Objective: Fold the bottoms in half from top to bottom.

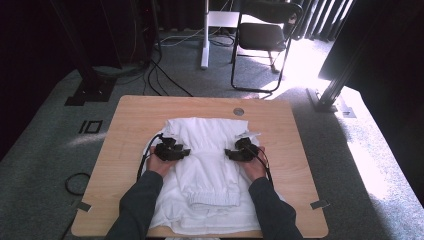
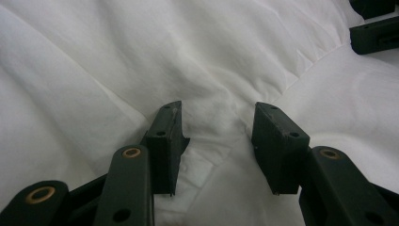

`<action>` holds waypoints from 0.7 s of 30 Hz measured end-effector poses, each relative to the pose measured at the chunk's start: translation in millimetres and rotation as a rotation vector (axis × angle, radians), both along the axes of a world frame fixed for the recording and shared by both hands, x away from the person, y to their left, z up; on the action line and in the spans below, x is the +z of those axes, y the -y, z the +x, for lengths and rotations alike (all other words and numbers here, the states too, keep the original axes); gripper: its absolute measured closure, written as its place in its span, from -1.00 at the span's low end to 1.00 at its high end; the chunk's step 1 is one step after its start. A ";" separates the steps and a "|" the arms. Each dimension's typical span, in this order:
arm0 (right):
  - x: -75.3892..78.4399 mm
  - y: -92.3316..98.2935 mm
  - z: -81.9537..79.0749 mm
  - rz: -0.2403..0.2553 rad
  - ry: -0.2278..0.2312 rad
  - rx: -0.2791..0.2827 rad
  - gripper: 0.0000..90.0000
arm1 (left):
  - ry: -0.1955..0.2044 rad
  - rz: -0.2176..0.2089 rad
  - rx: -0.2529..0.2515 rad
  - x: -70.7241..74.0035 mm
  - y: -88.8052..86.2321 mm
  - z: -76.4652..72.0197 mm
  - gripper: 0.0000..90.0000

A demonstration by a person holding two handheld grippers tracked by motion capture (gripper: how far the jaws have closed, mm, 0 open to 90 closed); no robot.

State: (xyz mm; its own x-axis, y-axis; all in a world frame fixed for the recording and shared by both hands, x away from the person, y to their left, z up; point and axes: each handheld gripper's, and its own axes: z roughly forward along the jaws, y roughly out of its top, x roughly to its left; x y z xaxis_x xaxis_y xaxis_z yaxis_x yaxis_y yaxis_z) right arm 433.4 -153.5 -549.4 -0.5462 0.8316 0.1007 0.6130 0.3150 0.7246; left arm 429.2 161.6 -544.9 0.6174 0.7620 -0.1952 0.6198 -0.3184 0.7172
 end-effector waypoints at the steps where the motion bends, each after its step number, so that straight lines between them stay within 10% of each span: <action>1: -0.8 1.2 -1.6 0.006 0.003 0.003 -0.03 | 0.002 -0.014 0.005 -1.2 -1.2 -2.3 0.21; 21: -5.9 6.3 -68.6 -0.023 0.045 0.066 -0.03 | 0.050 -0.020 -0.030 12.4 -6.8 -79.1 0.02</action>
